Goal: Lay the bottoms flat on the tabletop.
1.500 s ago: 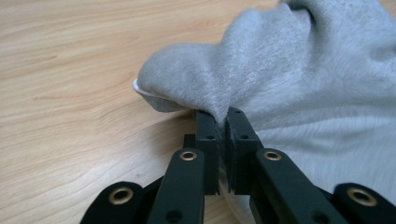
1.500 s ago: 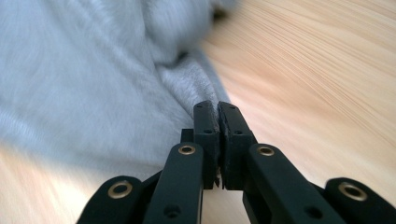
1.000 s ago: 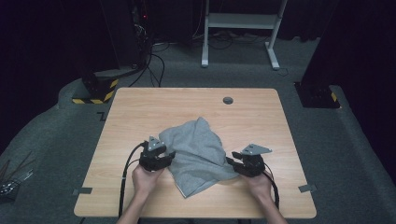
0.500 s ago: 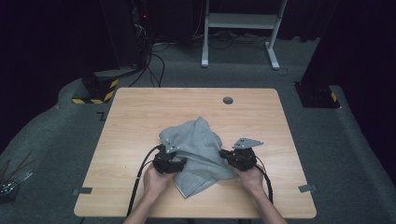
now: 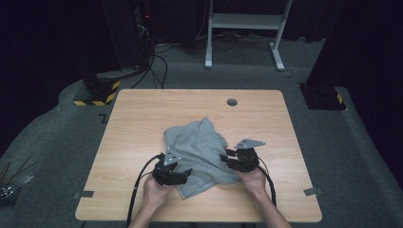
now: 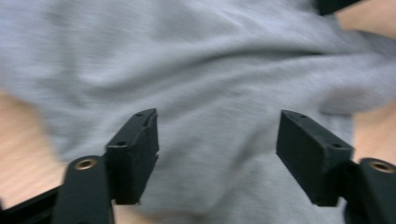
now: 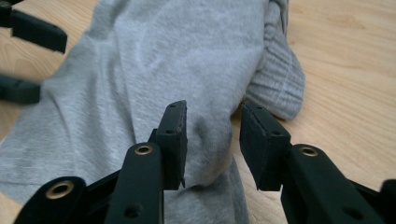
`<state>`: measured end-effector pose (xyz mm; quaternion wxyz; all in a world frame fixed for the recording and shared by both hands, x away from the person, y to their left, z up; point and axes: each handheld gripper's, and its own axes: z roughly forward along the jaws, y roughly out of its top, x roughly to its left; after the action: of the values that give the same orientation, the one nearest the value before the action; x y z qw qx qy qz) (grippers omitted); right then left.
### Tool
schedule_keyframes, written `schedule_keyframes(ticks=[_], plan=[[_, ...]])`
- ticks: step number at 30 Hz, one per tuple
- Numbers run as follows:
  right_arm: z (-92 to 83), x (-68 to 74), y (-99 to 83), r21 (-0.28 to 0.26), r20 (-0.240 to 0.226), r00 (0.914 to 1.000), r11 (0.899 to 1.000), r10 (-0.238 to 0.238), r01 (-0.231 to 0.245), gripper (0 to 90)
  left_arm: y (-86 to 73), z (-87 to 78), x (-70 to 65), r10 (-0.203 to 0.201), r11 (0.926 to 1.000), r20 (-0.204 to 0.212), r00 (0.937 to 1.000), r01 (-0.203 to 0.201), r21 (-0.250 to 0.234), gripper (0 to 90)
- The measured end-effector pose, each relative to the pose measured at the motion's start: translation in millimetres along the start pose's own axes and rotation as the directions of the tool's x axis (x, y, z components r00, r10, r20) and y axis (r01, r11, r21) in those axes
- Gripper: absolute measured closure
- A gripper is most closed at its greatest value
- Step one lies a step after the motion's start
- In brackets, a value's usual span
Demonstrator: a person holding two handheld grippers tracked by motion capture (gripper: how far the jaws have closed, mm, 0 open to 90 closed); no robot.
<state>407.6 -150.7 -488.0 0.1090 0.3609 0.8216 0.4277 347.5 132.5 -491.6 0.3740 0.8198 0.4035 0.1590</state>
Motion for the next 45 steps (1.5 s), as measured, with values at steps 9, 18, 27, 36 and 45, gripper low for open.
schedule_keyframes(ticks=[9,18,27,36,45], plan=[[-7.5,1.2,-1.7,-0.022,0.007,0.9979,0.998,-0.064,0.064,85.6,-1.4,8.9,0.5,0.027,0.9983,0.025,0.9993,-0.028,0.051,76.5],[-27.4,7.1,18.9,-0.086,0.029,0.9951,0.992,-0.095,0.097,86.0,-12.0,-22.0,16.6,0.011,0.9999,0.024,0.9997,-0.011,-0.007,81.8],[5.3,61.1,64.3,-0.046,-0.041,0.9721,0.972,-0.231,0.229,84.9,-27.7,-19.4,30.1,-0.043,0.9979,-0.012,0.999,0.044,0.048,67.9],[31.0,45.5,34.2,0.029,-0.101,0.9878,0.992,-0.118,0.122,66.4,-38.7,-5.6,37.9,-0.076,0.9967,-0.04,0.9963,0.077,0.025,43.5],[-25.4,-10.0,8.5,-0.033,0.026,0.9995,0.999,0.018,-0.017,63.8,-47.7,-3.0,36.6,-0.074,0.9963,-0.061,0.9954,0.071,-0.048,40.6]])
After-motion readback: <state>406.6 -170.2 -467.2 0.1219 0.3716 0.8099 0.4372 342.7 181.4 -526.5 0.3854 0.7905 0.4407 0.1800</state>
